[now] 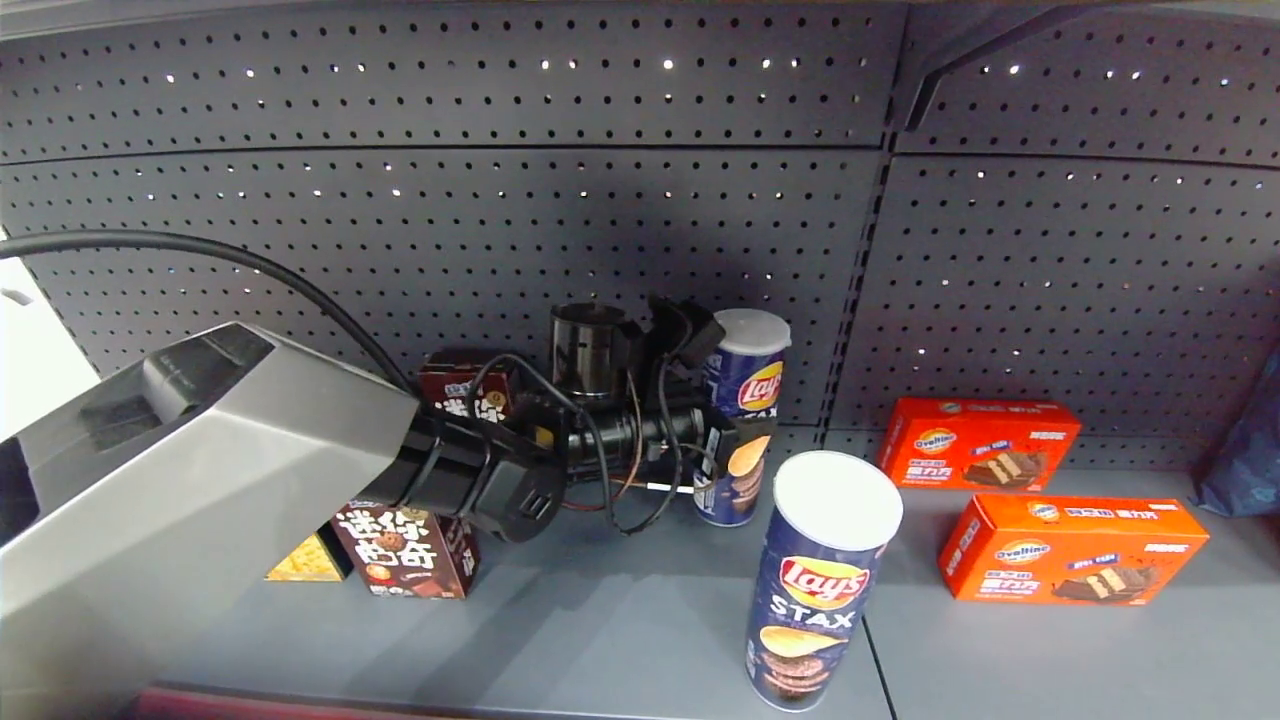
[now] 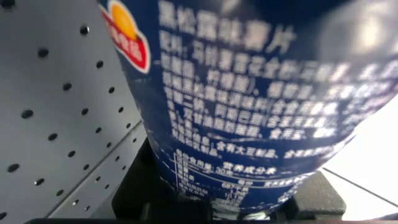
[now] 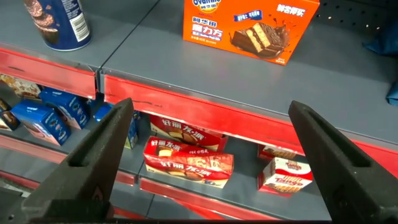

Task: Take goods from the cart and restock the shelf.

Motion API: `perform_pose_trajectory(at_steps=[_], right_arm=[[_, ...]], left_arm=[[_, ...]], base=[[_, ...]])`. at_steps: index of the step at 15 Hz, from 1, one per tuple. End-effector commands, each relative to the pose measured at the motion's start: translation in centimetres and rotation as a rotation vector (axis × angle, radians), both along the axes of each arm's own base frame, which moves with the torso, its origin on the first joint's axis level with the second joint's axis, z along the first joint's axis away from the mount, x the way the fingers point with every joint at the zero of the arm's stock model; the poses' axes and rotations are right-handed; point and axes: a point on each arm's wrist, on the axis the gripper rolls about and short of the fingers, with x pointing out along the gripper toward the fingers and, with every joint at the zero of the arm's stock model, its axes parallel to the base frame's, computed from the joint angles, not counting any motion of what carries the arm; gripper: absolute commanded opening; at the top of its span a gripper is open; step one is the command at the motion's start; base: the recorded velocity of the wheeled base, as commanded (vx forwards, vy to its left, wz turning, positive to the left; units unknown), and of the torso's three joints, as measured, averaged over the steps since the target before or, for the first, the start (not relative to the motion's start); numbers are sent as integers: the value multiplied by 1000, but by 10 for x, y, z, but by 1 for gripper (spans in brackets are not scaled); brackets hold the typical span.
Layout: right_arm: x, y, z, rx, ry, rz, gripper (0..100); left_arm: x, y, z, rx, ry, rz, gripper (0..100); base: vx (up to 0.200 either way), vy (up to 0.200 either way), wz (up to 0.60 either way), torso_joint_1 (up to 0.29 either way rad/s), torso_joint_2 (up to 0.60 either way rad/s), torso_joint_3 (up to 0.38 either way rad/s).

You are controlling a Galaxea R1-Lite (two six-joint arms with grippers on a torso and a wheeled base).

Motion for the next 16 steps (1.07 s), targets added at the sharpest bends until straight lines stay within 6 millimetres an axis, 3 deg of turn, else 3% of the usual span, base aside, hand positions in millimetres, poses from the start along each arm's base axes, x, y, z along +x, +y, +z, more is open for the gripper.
perform_pose_trajectory(at_steps=[1, 8, 16], right_arm=[[0, 0, 0, -2, 3, 1, 100], [0, 0, 0, -2, 3, 2, 100], [0, 0, 0, 0, 3, 3, 100]], left_arm=[[1, -1, -2, 2, 3, -2, 0], [4, -17, -13, -10, -19, -27, 0], [6, -19, -17, -7, -15, -28, 0]], base=[[0, 0, 0, 0, 0, 0], [0, 0, 0, 0, 0, 0], [0, 0, 0, 0, 0, 0]])
